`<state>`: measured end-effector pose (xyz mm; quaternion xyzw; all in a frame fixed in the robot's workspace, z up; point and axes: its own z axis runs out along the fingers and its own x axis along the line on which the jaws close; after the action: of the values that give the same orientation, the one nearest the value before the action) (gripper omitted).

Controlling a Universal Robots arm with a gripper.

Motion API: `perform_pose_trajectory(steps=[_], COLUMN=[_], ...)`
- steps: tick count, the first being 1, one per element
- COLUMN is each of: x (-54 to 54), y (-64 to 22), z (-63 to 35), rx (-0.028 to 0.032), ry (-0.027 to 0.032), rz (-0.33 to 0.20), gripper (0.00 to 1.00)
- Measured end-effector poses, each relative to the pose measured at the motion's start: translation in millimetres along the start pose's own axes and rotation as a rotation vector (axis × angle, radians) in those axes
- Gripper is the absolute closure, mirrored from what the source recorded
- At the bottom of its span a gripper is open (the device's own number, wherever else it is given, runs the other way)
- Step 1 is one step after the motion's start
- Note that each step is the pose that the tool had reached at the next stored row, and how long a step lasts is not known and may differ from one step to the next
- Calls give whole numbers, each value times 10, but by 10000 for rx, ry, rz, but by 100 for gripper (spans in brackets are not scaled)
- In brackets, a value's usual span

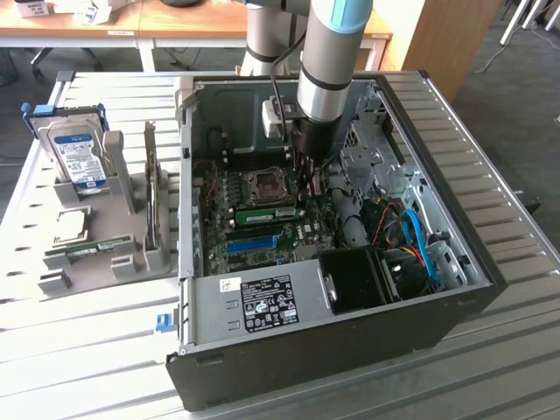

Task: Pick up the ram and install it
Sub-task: 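Press down the ram until it locks into place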

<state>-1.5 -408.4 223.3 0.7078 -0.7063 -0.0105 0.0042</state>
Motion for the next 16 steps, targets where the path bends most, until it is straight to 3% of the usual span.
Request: perform_pose_trajectory(steps=[16], x=[0], y=[-7], z=[-31], rx=[-16], ry=[4], rz=[0], gripper=[89])
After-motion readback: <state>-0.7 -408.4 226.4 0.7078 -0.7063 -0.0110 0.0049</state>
